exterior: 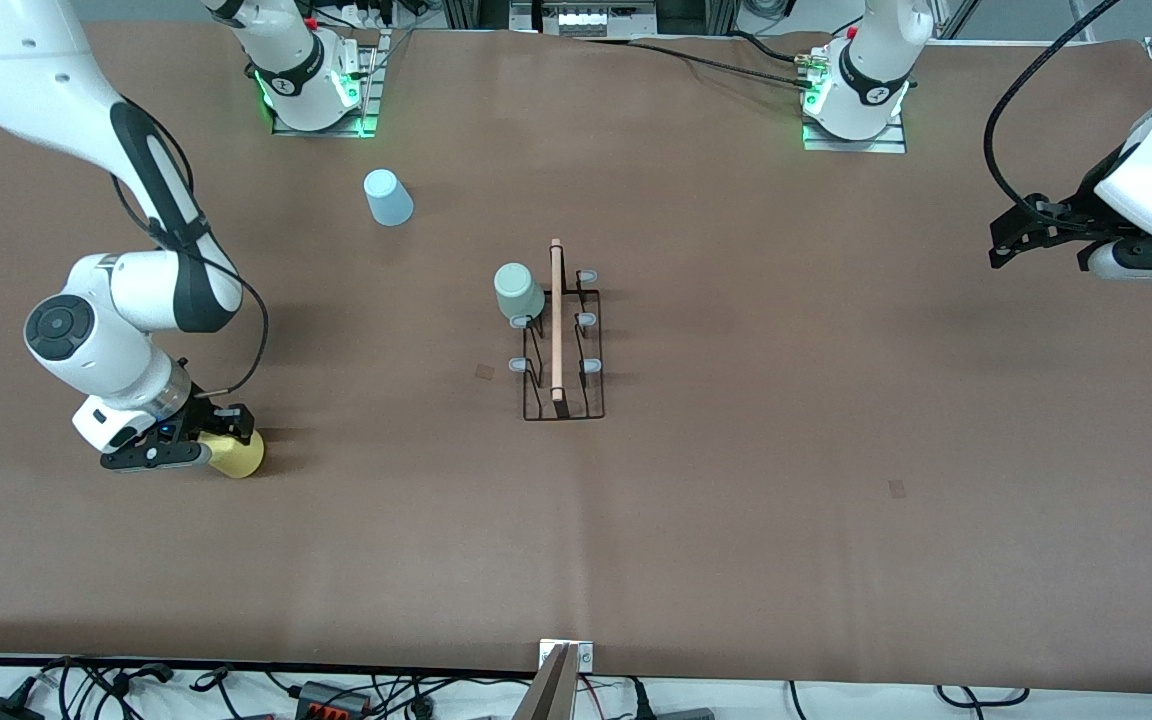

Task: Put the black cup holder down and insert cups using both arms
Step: 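Grasp the yellow cup with the right gripper and lift it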

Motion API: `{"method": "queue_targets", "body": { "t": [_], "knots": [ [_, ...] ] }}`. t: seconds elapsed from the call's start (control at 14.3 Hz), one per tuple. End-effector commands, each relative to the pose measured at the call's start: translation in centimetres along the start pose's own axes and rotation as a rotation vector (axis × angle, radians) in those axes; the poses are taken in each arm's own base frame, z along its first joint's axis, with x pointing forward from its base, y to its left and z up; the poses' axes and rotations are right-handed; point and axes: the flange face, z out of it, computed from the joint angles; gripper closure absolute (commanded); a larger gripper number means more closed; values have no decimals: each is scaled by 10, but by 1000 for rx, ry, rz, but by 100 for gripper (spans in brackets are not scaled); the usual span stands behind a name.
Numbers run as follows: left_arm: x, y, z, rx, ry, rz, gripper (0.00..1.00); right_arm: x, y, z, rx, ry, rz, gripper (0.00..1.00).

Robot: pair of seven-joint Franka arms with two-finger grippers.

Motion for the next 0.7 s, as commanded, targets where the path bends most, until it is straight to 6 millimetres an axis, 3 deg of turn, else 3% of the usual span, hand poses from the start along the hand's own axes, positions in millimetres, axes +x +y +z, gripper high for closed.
{"method": "queue_targets", "body": {
  "t": [0.0, 0.21, 0.35, 0.63],
  "knots": [
    [-1, 3, -5, -15, -7, 17, 0, -4, -29, -78, 28, -46, 14, 66],
    [-1, 1, 0, -15, -19, 9, 0, -12, -96, -130, 121, -95, 127, 67],
    [-1, 1, -1, -14, -18, 16, 0, -17, -153, -151, 124, -99, 221, 67],
    [-4, -18, -9, -3, -38, 0, 0, -19, -267, -179, 152, -74, 333, 67]
  ]
}}
